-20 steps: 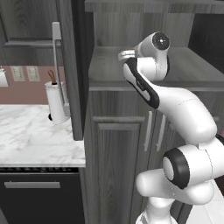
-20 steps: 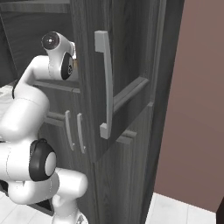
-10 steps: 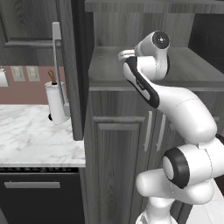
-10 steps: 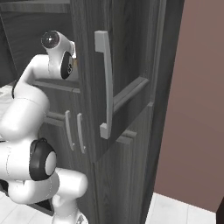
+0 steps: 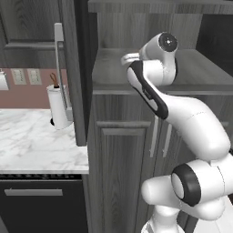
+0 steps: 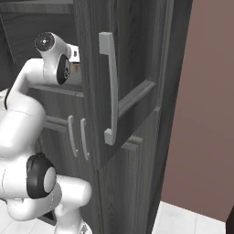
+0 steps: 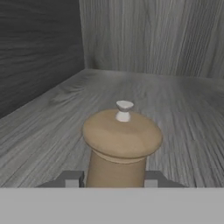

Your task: Take 2 condiments from the cabinet and move them on the counter near the stove.Make sure the condiments are lined up with each other, next to each other.

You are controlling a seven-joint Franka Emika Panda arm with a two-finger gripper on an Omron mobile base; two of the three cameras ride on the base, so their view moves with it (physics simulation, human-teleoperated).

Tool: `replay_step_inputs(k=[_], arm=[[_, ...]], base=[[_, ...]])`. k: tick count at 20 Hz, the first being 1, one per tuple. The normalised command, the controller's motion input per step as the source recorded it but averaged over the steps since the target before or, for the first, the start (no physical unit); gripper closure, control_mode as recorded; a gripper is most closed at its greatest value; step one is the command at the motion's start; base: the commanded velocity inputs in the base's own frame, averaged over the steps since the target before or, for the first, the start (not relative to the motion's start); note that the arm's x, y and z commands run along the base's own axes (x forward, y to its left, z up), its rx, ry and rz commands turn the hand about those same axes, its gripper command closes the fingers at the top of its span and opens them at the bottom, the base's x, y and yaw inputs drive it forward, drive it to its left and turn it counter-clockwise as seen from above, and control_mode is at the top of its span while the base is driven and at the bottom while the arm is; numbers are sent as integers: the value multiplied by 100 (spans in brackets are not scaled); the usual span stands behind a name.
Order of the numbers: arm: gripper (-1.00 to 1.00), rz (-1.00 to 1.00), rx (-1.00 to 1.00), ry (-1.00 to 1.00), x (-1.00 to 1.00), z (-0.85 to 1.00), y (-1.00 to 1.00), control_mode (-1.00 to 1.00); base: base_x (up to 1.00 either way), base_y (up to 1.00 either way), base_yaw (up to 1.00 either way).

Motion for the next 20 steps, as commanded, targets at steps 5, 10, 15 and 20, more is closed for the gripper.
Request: replay_step_inputs(k=[5,10,15,20], arm=[[100,2,0,-4,-87,-1,14,-100],[100,1,0,-7,-100,24,0,-100],[100,0,0,0,-100,26,0,-100],[100,0,0,0,-100,6,0,-100]], base=[[0,0,0],[0,0,0],[0,0,0],[0,0,0]])
